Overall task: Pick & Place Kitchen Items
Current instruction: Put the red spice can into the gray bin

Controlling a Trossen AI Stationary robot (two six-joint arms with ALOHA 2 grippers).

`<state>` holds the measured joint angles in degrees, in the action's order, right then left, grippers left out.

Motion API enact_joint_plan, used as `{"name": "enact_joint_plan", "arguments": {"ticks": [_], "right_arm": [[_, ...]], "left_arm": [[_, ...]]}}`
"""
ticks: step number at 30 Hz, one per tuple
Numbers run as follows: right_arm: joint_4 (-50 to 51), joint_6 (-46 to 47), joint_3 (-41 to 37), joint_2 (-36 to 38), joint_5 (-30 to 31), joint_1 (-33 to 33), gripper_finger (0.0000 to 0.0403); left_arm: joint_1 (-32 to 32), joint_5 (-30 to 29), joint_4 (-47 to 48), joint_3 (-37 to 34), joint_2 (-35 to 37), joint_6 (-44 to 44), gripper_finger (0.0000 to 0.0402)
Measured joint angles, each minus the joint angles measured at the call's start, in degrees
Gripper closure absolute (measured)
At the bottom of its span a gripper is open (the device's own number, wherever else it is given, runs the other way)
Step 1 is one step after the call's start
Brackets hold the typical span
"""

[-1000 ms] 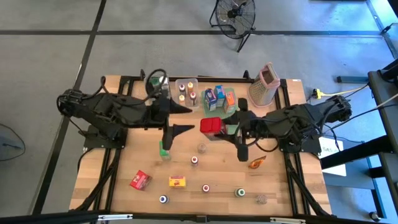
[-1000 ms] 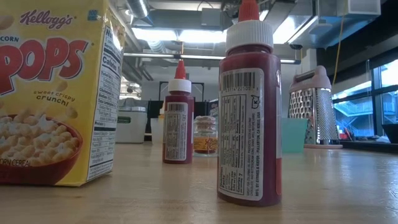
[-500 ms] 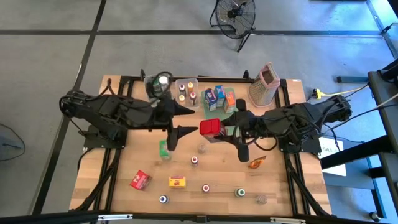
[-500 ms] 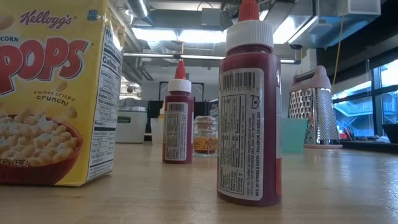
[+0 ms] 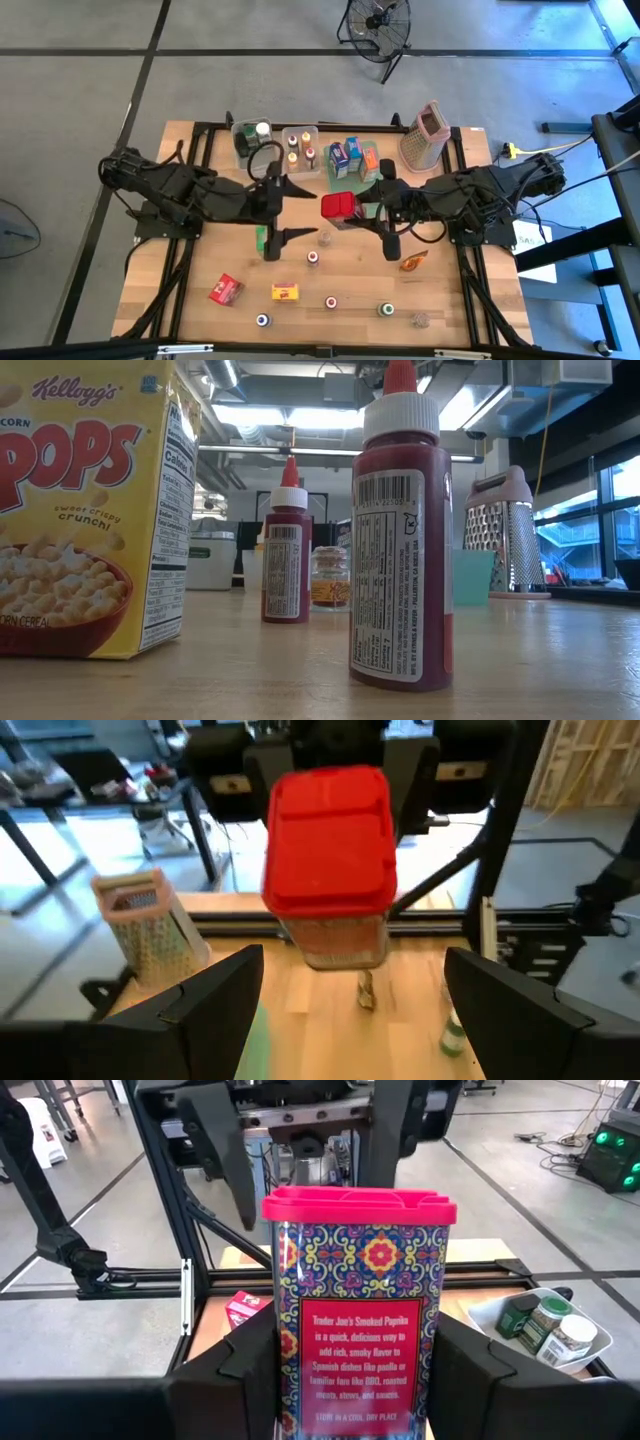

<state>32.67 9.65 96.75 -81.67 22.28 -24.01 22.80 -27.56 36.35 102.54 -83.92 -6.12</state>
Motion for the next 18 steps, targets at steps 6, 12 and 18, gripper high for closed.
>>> {"name": "enact_joint_plan", "arguments": {"ticks": [6, 12, 18], "right_arm": [[0.0, 0.0, 0.0, 0.0, 0.0, 0.0, 0.0221], [0.0, 0.0, 0.0, -0.9, 0.1, 0.3, 0.0221], [-0.1, 0.0, 0.0, -1.9, 0.0, 0.4, 0.0221]], "left_arm": [[-1.1, -1.4, -2.5, 0.0, 0.0, 0.3, 0.0094], [-3.2, 2.1, -5.5, 0.0, -0.5, -1.7, 0.0093], [-5.1, 8.9, -6.6, 0.0, -2.8, -1.7, 0.0093]]}}
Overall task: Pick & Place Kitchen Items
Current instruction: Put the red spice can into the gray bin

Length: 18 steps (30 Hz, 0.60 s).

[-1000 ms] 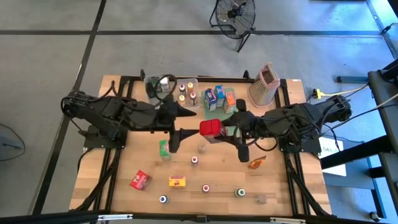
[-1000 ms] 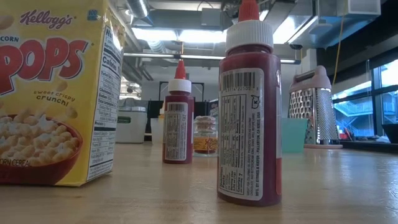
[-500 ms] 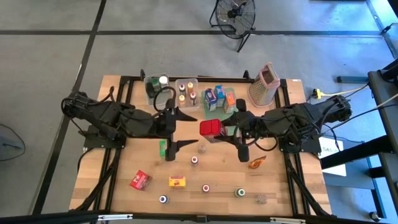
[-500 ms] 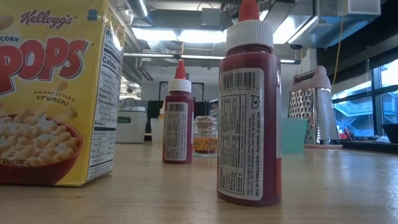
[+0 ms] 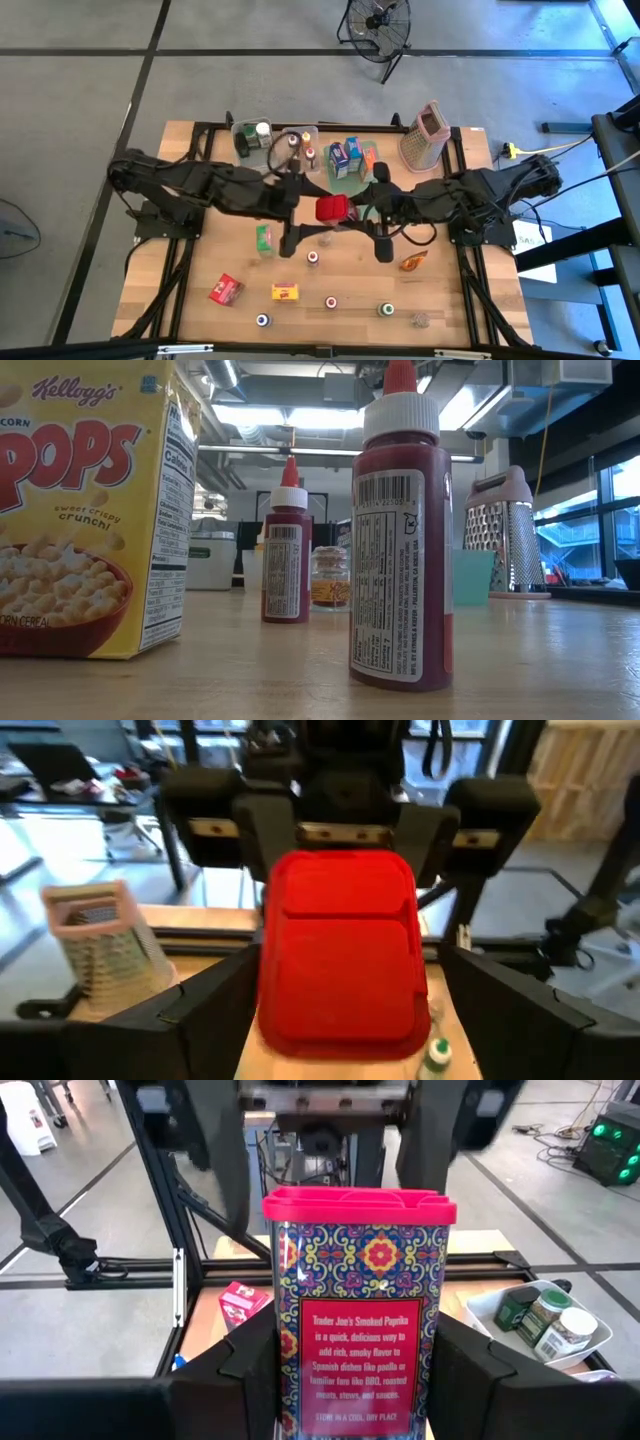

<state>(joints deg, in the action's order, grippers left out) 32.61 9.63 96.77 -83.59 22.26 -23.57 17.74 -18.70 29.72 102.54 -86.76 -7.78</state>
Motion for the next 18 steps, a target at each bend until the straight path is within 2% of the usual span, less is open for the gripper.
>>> {"name": "enact_joint_plan", "arguments": {"ticks": [3, 11, 18], "right_arm": [[0.1, 0.0, 0.0, -0.1, -0.2, 0.0, 0.0221], [0.1, 0.0, 0.0, -0.1, -0.6, 0.0, 0.0221], [-0.1, 0.0, 0.0, -0.1, -0.6, 0.0, 0.0221]], "left_arm": [[-0.3, 1.7, 0.2, 0.0, -0.8, 0.2, 0.0093], [-0.1, 1.8, 0.1, 0.0, -0.5, 0.3, 0.0094], [-0.1, 1.9, 3.4, 0.0, -0.5, -0.1, 0.0115]]}}
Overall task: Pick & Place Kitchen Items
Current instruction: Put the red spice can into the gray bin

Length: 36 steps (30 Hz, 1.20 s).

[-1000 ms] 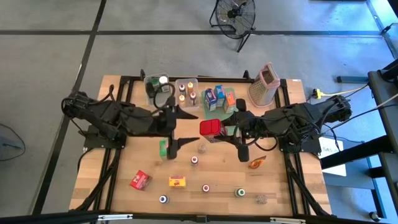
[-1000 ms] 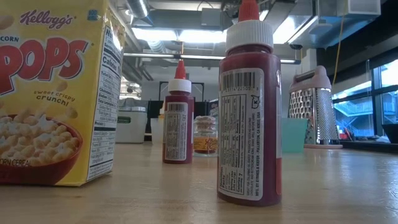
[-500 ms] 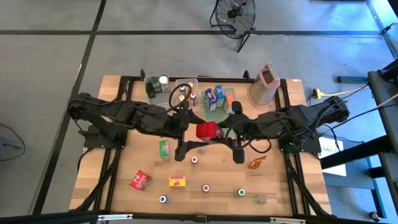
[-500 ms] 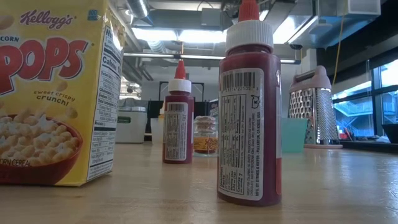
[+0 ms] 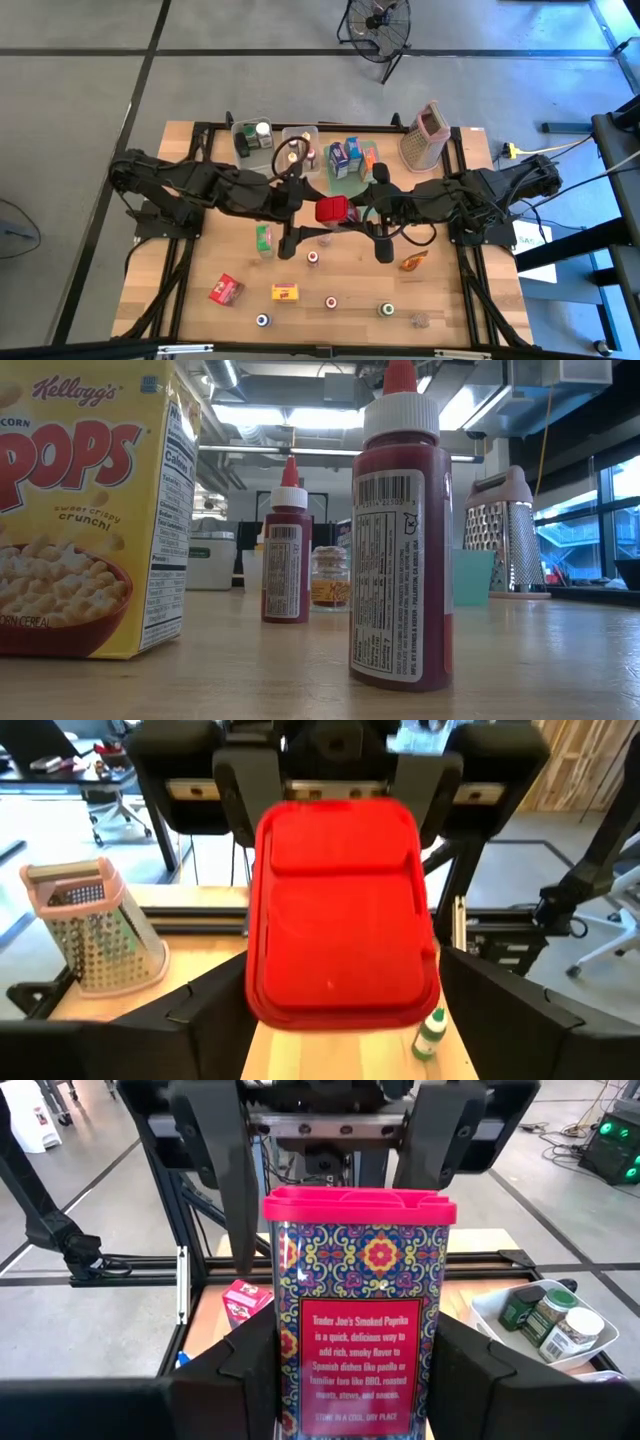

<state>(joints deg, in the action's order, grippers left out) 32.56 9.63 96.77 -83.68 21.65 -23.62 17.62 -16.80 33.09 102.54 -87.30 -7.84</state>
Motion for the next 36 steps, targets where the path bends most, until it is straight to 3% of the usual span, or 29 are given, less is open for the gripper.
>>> {"name": "enact_joint_plan", "arguments": {"ticks": [18, 23, 31, 36], "right_arm": [[-0.6, -1.0, 0.0, 0.0, -0.7, 0.0, 0.0221], [-0.3, -1.5, 0.0, 0.0, -1.8, 0.0, 0.0220], [1.3, -0.2, 0.0, 0.1, -2.6, -0.1, 0.0178], [1.3, 0.9, 0.0, 0.3, -2.6, 0.1, 0.0147]], "left_arm": [[-0.1, -1.6, -0.3, 0.0, -0.2, 2.4, 0.0199], [0.0, -1.7, -0.4, 0.0, -0.6, 2.4, 0.0207], [0.7, -2.1, 0.0, 0.0, -1.1, 3.4, 0.0210], [1.6, -5.4, -0.1, 0.0, -1.1, 3.5, 0.0211]]}}
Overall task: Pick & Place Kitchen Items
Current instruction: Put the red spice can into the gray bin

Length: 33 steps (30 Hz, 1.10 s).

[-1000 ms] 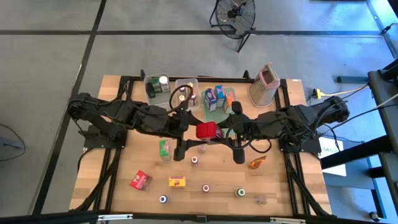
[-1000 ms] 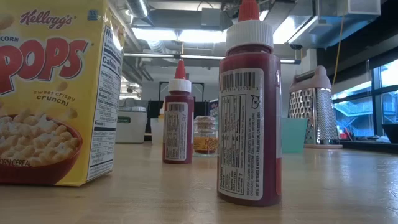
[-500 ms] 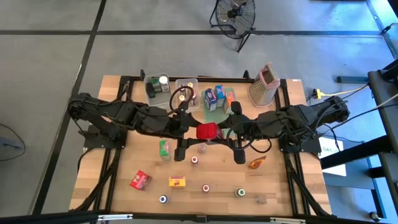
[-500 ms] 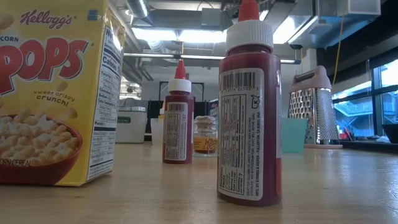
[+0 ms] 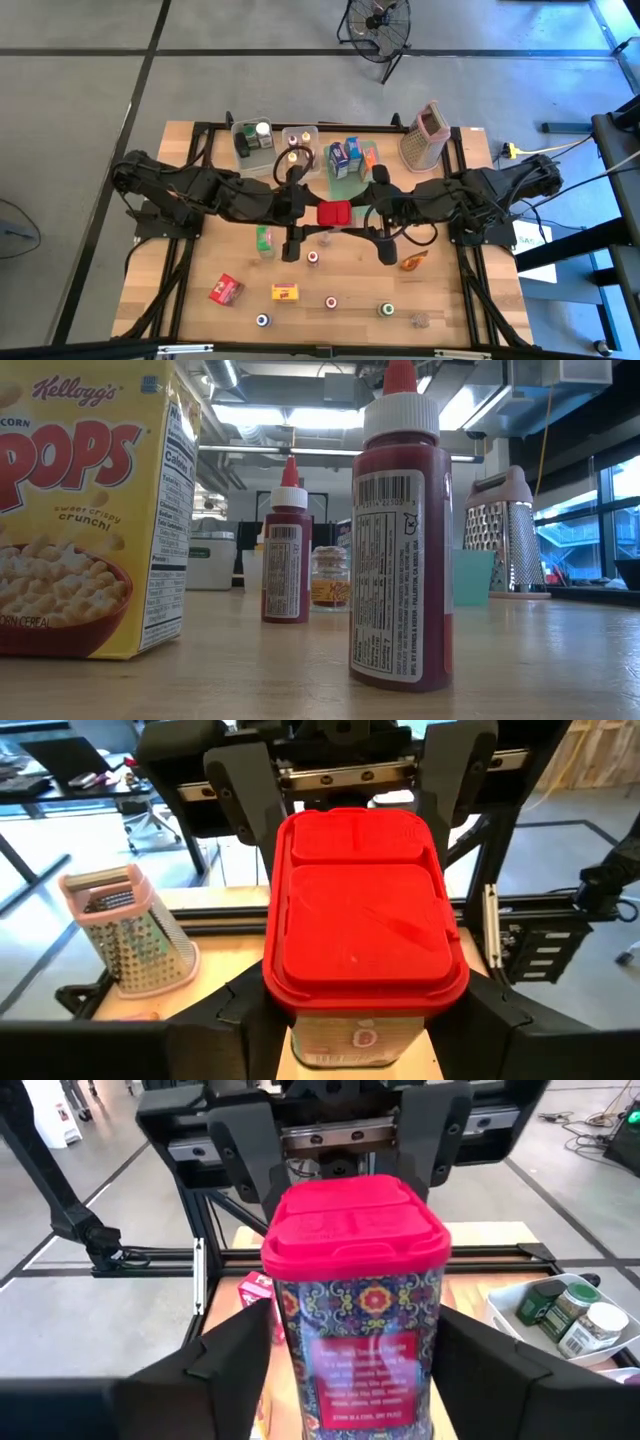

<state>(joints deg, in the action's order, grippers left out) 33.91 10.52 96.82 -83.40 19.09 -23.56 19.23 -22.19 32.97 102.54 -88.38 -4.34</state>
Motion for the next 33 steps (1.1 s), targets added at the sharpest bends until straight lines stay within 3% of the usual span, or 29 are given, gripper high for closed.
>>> {"name": "enact_joint_plan", "arguments": {"ticks": [8, 15, 24, 33], "right_arm": [[0.3, -1.5, 0.0, 1.4, 2.2, 0.1, 0.0124], [3.6, -2.7, 0.0, 4.5, 0.8, -0.5, 0.0124], [11.3, 2.9, 0.0, 7.6, 0.2, -3.0, 0.0123], [14.3, 4.1, 0.0, 7.8, 0.3, -5.0, 0.0123]], "left_arm": [[0.8, -1.9, 0.3, 0.0, 0.0, -0.7, 0.0212], [1.9, -10.3, 5.4, 0.0, 1.9, -4.1, 0.0212], [1.7, -21.8, 25.0, 0.0, 6.3, -18.7, 0.0212], [3.6, -28.4, 49.7, 0.0, 7.1, -35.9, 0.0212]]}}
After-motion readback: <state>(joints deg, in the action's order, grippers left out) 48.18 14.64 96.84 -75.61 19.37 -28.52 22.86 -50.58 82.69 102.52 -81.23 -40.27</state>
